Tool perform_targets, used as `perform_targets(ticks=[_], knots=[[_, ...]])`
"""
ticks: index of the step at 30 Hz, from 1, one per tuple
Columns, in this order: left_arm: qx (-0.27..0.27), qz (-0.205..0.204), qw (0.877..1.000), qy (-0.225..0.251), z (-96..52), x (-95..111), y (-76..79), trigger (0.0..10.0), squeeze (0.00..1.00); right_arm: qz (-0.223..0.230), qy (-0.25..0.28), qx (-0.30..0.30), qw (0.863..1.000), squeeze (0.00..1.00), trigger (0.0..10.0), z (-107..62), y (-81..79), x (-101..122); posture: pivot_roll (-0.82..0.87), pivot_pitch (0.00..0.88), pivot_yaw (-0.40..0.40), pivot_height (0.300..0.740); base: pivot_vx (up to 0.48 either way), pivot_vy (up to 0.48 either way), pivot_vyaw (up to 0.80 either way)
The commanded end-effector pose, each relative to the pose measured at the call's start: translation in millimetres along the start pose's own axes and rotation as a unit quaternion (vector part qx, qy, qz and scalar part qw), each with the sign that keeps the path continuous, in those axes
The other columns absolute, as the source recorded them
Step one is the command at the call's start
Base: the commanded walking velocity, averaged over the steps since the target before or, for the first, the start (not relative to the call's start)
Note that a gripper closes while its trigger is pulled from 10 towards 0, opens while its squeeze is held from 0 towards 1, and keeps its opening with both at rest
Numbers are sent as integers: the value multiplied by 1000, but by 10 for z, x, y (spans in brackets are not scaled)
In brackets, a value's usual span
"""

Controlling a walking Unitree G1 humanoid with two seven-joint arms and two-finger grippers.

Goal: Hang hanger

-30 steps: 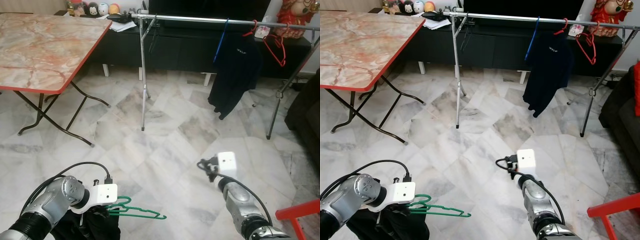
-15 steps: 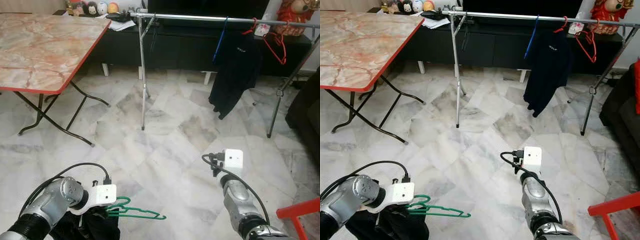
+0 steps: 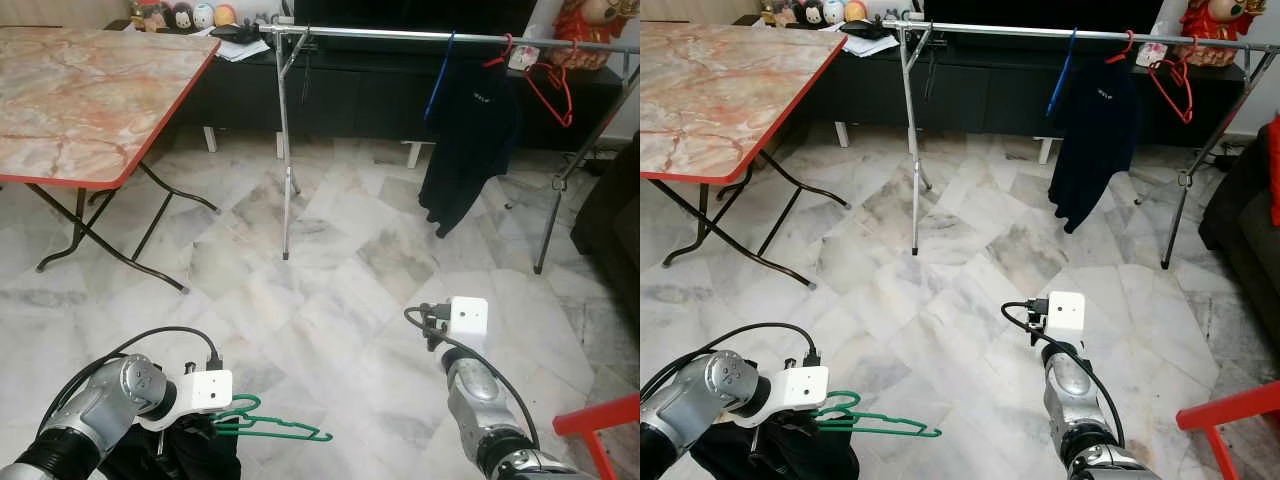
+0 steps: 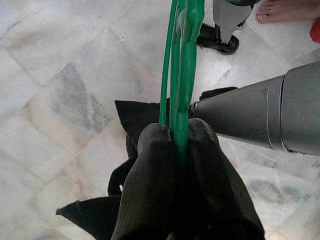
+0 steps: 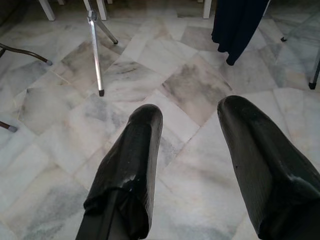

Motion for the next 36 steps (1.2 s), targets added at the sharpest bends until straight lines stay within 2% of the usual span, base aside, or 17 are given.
perform_targets(ticks=[1,2,12,29,30,31,32,33,34,36], knots=[[5,1,1000,5,-45,-3,-28,10000,0,4,6,4,1000,0,10000,18,-22,40,41,61,-54,740,0,0,0],[5,1,1000,5,-45,-2,-28,10000,0,6,6,4,1000,0,0,19,-24,42,41,61,-54,740,0,0,0],[4,0,1000,5,-47,-4,-22,10000,0,3,12,14,1000,0,0,20,-68,53,42,61,-54,740,0,0,0],[4,2,1000,7,-35,12,-24,10000,0,1,6,10,1000,0,0,21,-53,39,42,59,-54,740,0,0,0],[3,2,1000,7,-34,12,-23,10000,0,2,3,12,1000,0,5961,22,-61,33,41,58,-54,740,0,0,0],[3,2,1000,7,-34,12,-23,10000,0,2,3,12,1000,0,5961,22,-61,33,41,58,-54,740,0,0,0],[3,2,1000,7,-33,13,-22,10000,0,3,2,15,1000,0,10000,24,-71,31,41,58,-54,740,0,0,0],[3,2,1000,8,-31,13,-21,10000,0,5,3,17,1000,0,10000,25,-82,33,41,57,-55,740,0,0,0],[3,2,1000,8,-30,14,-21,10000,0,5,3,18,1000,616,10000,25,-88,35,41,57,-55,740,0,0,0],[3,2,1000,8,-29,14,-21,10000,0,6,4,18,1000,616,10000,26,-90,36,41,57,-55,740,0,0,0]])
Point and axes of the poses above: a point about 5 cm out from each wrist's last joint towards the gripper, its own z axis pointing out of the wrist towards the gripper, its own x axis along the axis of the wrist's last joint, y = z × x, the point moved 2 cm from there along z, pointing out of the wrist towards the gripper, and after that the axes turned 11 degrees about z, right-handed, at the moved point
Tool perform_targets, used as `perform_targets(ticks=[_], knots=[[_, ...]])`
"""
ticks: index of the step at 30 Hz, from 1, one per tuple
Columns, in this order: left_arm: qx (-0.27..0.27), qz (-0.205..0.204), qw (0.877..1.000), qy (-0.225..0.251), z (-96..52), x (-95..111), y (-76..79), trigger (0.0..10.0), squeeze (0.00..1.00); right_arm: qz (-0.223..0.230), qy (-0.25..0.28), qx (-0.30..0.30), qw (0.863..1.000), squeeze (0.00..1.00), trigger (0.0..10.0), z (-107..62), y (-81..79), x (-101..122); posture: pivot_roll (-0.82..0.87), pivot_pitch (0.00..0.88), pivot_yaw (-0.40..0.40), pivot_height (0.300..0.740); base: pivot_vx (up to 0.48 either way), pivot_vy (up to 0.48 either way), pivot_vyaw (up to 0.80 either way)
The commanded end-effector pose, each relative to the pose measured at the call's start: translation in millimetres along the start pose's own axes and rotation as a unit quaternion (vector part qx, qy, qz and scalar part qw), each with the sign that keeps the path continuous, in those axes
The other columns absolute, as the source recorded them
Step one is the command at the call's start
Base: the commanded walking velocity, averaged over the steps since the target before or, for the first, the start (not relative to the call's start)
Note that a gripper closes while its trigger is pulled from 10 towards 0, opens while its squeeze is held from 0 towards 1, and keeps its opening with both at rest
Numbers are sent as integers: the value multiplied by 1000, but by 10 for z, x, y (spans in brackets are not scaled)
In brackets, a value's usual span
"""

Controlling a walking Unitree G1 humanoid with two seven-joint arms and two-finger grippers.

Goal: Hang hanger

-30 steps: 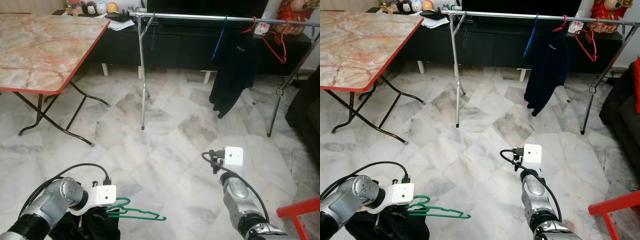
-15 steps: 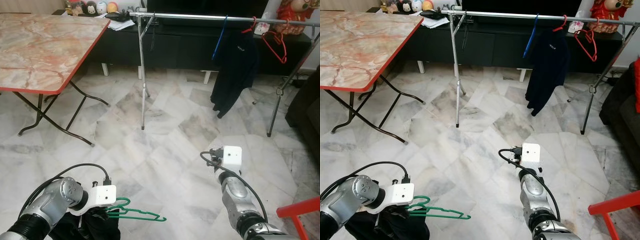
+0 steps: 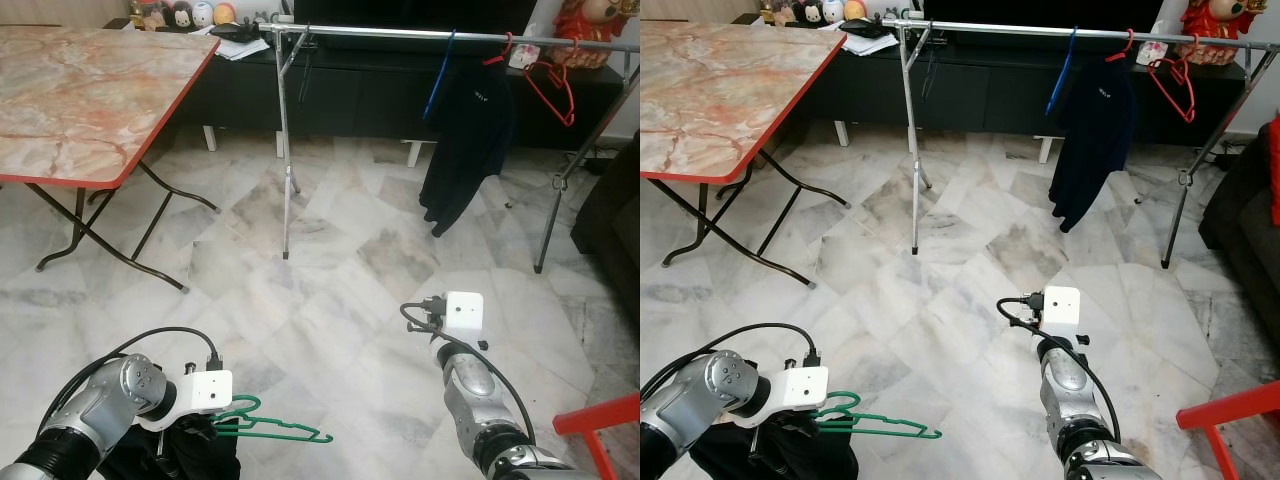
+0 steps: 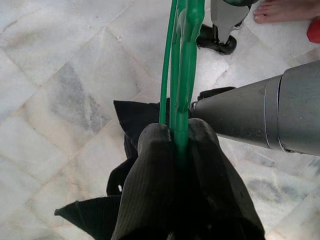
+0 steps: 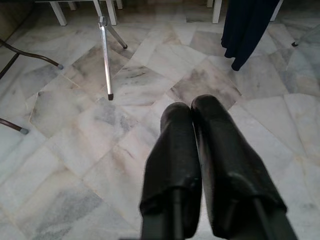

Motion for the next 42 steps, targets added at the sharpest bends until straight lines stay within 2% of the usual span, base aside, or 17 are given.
perform_targets(ticks=[1,20,42], knots=[[7,2,1000,7,-28,13,-25,10000,0,7,-4,0,1000,1000,10000,9,-16,-4,41,56,-55,740,0,0,0],[7,2,1000,9,-32,19,-31,10000,0,-1,-7,25,1000,1000,10000,14,-101,-11,43,49,-54,740,0,0,0],[6,1,1000,10,-32,26,-35,10000,0,-7,-15,32,999,1000,10000,7,-109,-36,42,57,-56,740,0,0,0]])
Point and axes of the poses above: a point about 5 cm out from each wrist's last joint towards the gripper, its own z axis pointing out of the wrist towards the gripper, its own x axis along the axis of the wrist's last joint, y = z × x, the point moved 2 cm from there along z, pointing out of the wrist towards the gripper, and after that the axes turned 11 degrees about z, right-handed, at the moved point
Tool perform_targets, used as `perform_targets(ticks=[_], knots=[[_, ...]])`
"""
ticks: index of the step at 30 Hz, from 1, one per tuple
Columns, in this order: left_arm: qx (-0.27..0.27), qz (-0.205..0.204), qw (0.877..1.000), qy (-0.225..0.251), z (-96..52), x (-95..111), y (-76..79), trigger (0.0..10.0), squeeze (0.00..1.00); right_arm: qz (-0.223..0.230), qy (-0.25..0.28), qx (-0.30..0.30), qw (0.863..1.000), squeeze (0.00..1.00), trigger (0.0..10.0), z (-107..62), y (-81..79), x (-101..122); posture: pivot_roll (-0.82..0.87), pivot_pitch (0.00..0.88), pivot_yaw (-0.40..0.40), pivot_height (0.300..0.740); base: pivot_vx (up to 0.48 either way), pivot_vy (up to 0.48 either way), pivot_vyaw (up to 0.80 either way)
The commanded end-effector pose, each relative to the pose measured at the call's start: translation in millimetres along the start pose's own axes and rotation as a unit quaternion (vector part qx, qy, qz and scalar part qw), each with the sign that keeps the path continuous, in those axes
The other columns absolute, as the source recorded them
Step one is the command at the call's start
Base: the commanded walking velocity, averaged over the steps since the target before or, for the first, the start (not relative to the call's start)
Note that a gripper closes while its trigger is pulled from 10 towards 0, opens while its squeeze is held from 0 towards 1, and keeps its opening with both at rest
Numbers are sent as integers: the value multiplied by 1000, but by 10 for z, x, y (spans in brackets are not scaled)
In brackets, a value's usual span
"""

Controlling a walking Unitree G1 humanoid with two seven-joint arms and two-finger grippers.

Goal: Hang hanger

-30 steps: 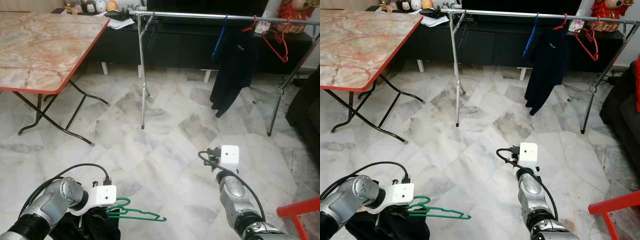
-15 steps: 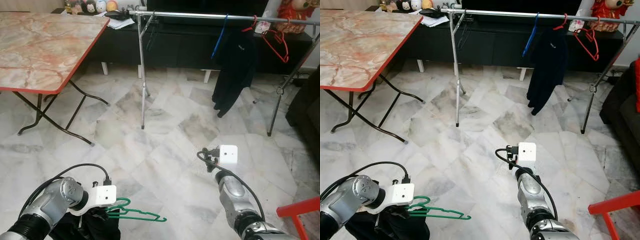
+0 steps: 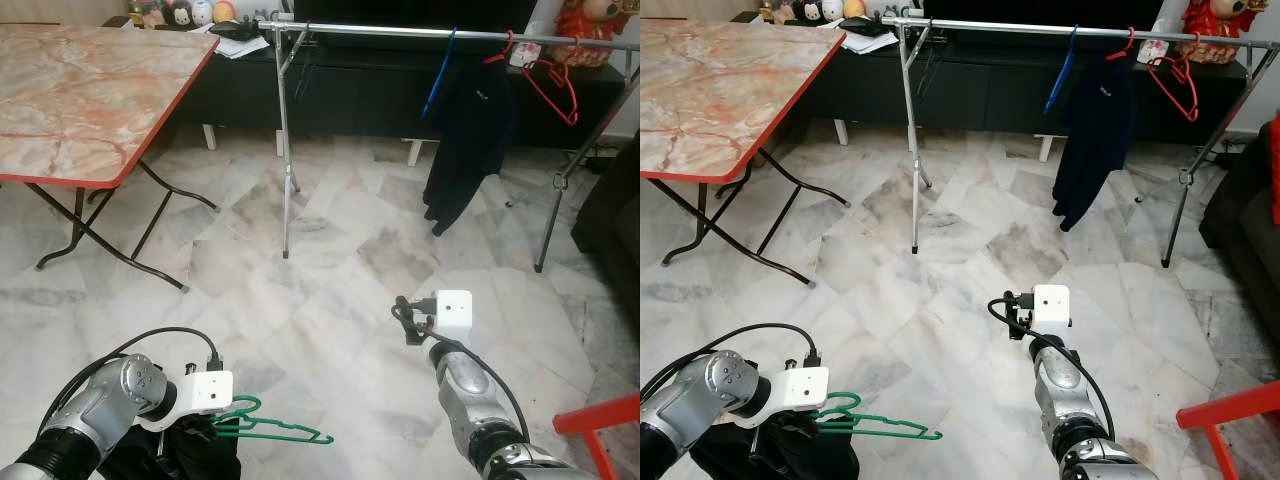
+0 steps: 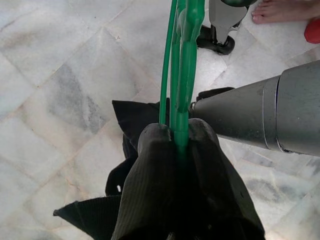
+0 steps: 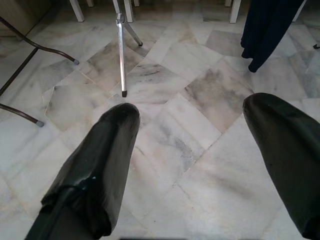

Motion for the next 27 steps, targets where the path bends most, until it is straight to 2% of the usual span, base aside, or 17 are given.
perform_targets(ticks=[1,15,16,17,18,19,20,27], knots=[[9,1,1000,8,-35,16,-35,10000,0,1,-9,0,1000,1000,10000,0,-1,-23,41,57,-56,740,0,0,0],[9,1,1000,8,-38,19,-41,10000,0,0,-18,4,1000,1000,10000,1,-10,-43,40,58,-55,740,0,0,0],[9,1,1000,8,-38,18,-41,10000,0,0,-21,9,1000,184,10000,1,-25,-53,41,58,-54,740,0,0,0],[9,0,1000,8,-38,17,-41,10000,0,0,-22,12,1000,184,10000,0,-36,-59,41,58,-54,740,0,0,0],[10,0,1000,8,-40,15,-41,10000,0,0,-22,26,999,0,3490,-1,-77,-63,42,59,-55,740,0,0,0],[10,0,1000,8,-40,15,-41,10000,0,0,-22,26,999,0,3490,-1,-77,-63,42,59,-55,740,0,0,0],[10,0,1000,7,-41,12,-41,10000,0,0,-21,36,999,0,0,-4,-103,-66,42,60,-55,740,0,0,0],[9,0,1000,9,-40,16,-37,10000,0,-4,-23,46,999,0,0,-4,-138,-76,41,60,-55,740,0,0,0]])
Point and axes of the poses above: a point about 5 cm out from each wrist's last joint towards the gripper, its own z axis pointing out of the wrist towards the gripper, its own x axis along the axis of the wrist's last joint, y = z × x, the point moved 2 cm from there along z, pointing out of the wrist towards the gripper, and after that the axes turned 11 degrees about z, right-handed, at the moved point
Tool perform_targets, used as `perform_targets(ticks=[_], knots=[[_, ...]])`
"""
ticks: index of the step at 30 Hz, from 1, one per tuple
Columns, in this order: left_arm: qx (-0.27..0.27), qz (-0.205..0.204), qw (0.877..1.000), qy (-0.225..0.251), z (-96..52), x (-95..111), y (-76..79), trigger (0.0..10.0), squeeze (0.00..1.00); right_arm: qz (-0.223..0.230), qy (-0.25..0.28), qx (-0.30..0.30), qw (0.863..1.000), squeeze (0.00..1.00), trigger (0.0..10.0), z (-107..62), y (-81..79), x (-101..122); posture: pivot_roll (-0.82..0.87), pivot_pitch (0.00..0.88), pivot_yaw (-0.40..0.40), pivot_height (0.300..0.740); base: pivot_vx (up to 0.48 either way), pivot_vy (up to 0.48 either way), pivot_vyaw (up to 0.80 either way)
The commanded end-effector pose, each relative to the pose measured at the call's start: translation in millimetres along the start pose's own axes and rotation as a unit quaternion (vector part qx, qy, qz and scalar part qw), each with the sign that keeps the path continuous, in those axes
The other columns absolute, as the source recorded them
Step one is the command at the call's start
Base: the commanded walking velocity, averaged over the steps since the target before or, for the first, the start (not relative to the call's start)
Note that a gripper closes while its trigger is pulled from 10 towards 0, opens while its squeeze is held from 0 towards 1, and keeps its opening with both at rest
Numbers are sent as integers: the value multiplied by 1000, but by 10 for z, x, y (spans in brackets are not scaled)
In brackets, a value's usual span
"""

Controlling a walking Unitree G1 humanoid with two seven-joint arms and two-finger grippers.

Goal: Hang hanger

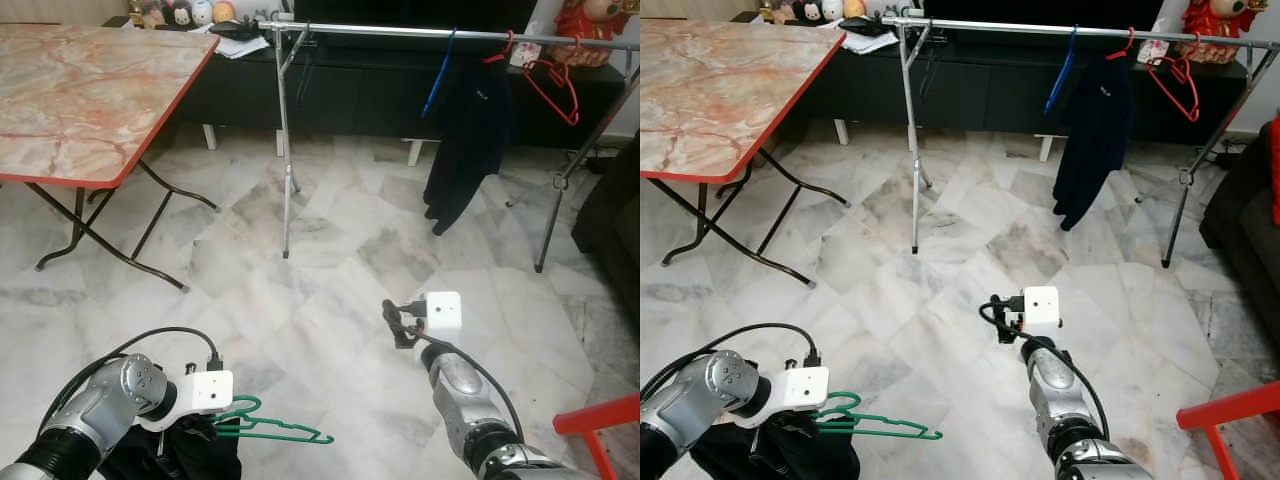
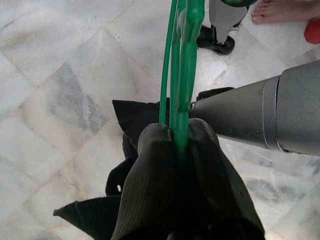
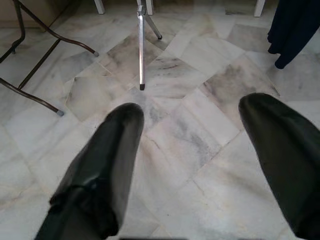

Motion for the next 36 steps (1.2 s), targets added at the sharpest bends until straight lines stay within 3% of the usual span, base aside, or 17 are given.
perform_targets(ticks=[1,12,13,14,15,16,18,20,21,22,23,25,27,28,30,32,36], knots=[[9,0,1000,9,-38,18,-36,10000,0,-5,-5,6,1000,0,0,0,-19,-16,42,60,-55,740,0,0,0],[9,1,1000,8,-40,15,-40,10000,0,-10,-10,16,1000,0,0,1,-37,-26,41,59,-53,740,0,0,0],[9,1,1000,8,-40,16,-42,10000,0,-15,-12,22,1000,0,2275,3,-46,-24,42,60,-54,740,0,0,0],[9,1,1000,8,-41,17,-43,10000,0,-20,-15,29,999,0,6627,5,-57,-25,42,60,-54,740,0,0,0],[9,1,1000,8,-41,17,-44,10000,0,-23,-17,34,999,0,6627,6,-64,-25,42,60,-54,740,0,0,0],[10,3,1000,8,-55,19,-50,10000,0,-37,-29,79,996,0,10000,9,-145,-33,40,60,-54,740,0,0,0],[10,4,1000,9,-62,20,-53,10000,0,-43,-34,98,994,0,10000,7,-177,-38,40,60,-54,740,0,0,0],[13,10,1000,12,-114,42,-83,10000,0,-87,-55,190,976,0,10000,-25,-312,-55,41,60,-54,740,0,0,0],[13,10,1000,12,-114,42,-83,10000,0,-87,-55,190,976,0,10000,-25,-312,-55,41,60,-54,740,0,0,0],[19,13,999,26,-178,95,-136,10000,0,-123,-83,283,948,0,10000,-95,-391,-74,42,59,-56,740,0,0,0],[22,12,999,36,-212,129,-164,10000,0,-142,-100,325,930,0,10000,-141,-405,-90,41,59,-57,740,0,0,0],[26,12,998,54,-270,196,-210,10000,0,-174,-126,385,898,0,10000,-227,-394,-109,40,59,-57,740,0,0,0],[29,16,997,64,-311,247,-243,10000,0,-192,-142,418,876,0,10000,-280,-358,-97,38,58,-58,740,0,0,0],[31,24,997,72,-355,303,-277,10000,0,-202,-156,450,856,0,10000,-328,-308,-48,36,55,-58,740,0,0,0],[31,28,996,75,-372,325,-289,10000,0,-204,-160,463,848,0,10000,-347,-289,-22,36,55,-58,740,0,0,0],[28,43,995,84,-425,414,-310,10000,0,-206,-178,499,823,0,10000,-410,-228,53,35,54,-58,740,0,0,0],[23,53,995,87,-467,472,-303,10000,0,-213,-190,519,806,0,10000,-453,-209,70,37,54,-59,740,0,0,0]])
Point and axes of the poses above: a point about 5 cm out from each wrist's last joint towards the gripper, its own z axis pointing out of the wrist towards the gripper, its own x axis along the axis of the wrist's last joint, y = z × x, the point moved 2 cm from there along z, pointing out of the wrist towards the gripper, and after that the axes turned 11 degrees about z, right-handed, at the moved point
